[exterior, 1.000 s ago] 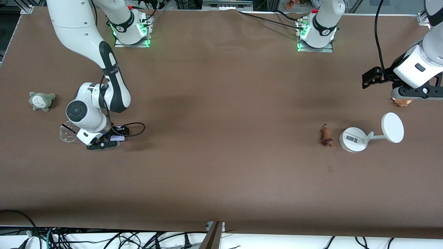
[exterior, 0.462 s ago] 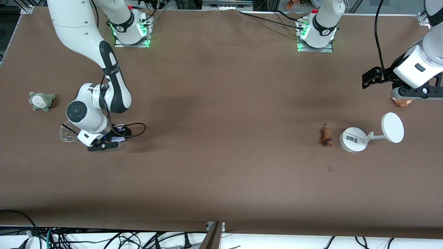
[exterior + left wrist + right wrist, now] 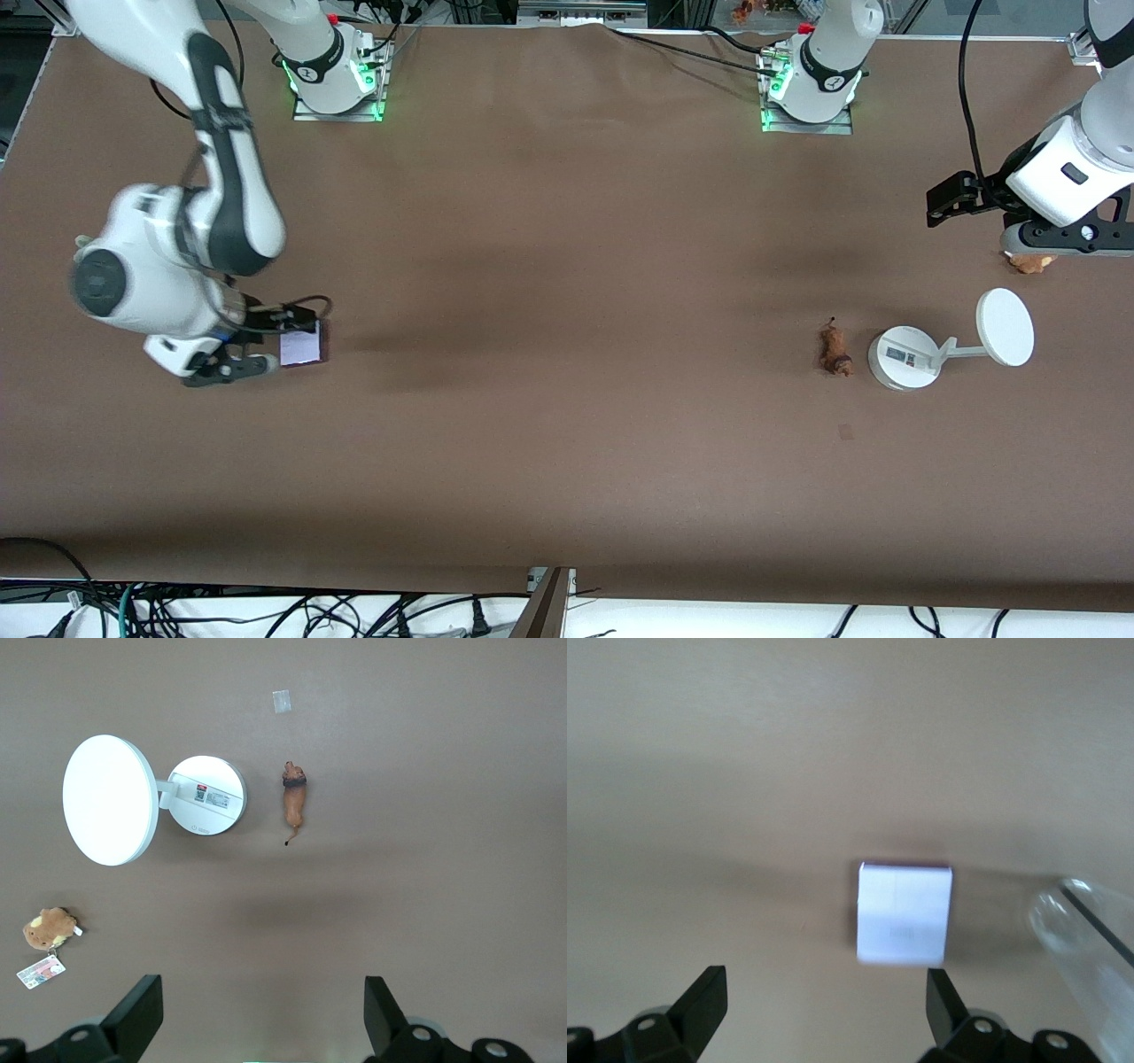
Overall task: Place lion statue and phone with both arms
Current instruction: 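Open the right gripper to release the phone and lift away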
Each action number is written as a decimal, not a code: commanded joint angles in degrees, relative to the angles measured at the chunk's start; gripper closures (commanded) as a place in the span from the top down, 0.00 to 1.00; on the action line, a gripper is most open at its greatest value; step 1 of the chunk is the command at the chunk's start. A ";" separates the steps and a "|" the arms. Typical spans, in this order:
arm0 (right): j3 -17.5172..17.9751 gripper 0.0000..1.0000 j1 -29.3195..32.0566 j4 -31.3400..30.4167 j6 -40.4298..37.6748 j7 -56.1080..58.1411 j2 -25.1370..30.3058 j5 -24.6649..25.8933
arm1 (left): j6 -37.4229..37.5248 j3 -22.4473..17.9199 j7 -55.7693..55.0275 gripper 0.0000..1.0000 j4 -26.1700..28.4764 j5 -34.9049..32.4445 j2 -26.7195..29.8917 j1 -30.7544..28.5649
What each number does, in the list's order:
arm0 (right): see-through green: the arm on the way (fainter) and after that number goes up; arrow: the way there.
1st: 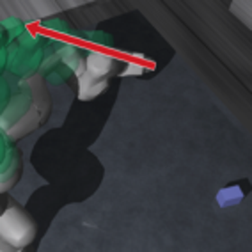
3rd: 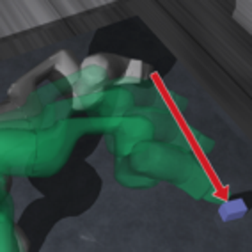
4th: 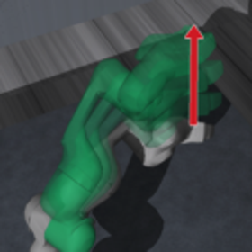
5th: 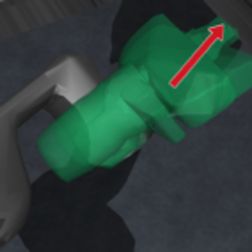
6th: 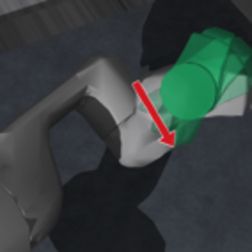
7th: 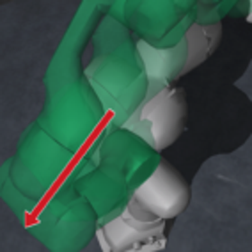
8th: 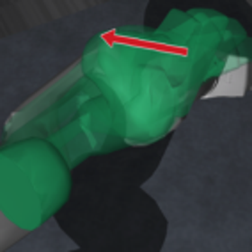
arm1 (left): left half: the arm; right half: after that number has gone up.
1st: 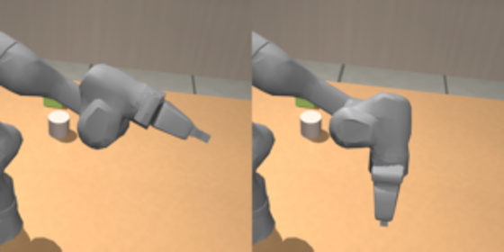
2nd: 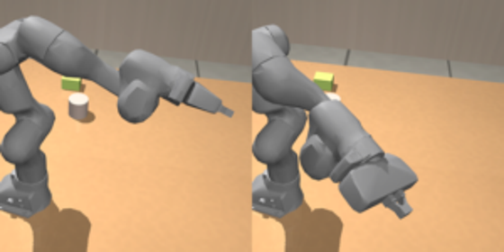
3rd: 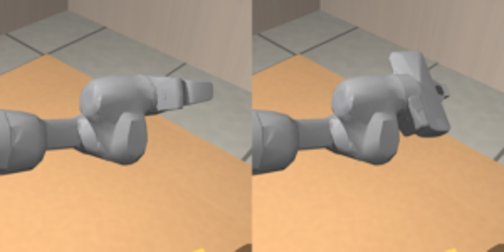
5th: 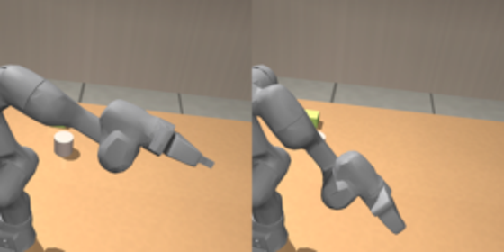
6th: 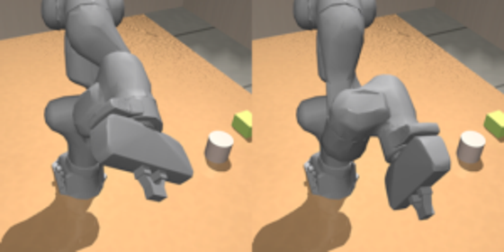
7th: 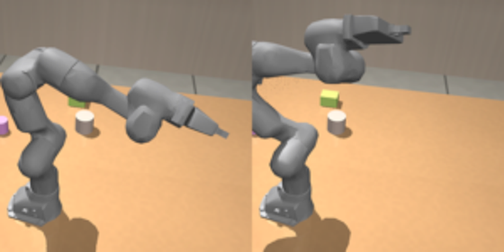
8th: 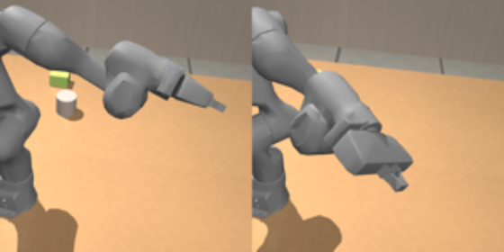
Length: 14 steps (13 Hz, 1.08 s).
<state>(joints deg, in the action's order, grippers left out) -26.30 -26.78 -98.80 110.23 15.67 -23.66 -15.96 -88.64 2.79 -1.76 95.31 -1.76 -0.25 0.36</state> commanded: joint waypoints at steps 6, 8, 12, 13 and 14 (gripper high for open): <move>-4.72 0.99 0.23 28.20 -34.00 -7.66 0.55 1.64 | 0.84 -0.41 1.41 1.00 1.02 1.41 1.31 -0.01; -4.99 0.99 0.50 32.69 -37.44 -10.21 0.55 1.54 | 0.93 -0.41 1.41 1.00 0.93 1.41 1.31 -0.01; -5.78 0.99 1.03 32.97 -38.60 -9.86 0.55 1.54 | 1.02 -0.33 1.41 1.00 0.93 1.41 1.31 -0.01; -5.60 0.99 1.03 32.97 -38.68 -9.95 0.55 1.54 | 1.02 -0.33 1.41 1.00 0.93 1.41 1.31 -0.01; -4.82 0.99 0.85 32.89 -38.60 -10.47 1.59 1.98 | 1.10 -0.33 1.41 1.00 0.93 1.41 1.31 -0.01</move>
<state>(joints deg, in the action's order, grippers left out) -31.90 -26.11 -67.89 73.12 6.30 -22.12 -14.76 -87.94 2.78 -1.76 95.36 -1.76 -0.25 0.36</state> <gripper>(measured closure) 0.004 0.000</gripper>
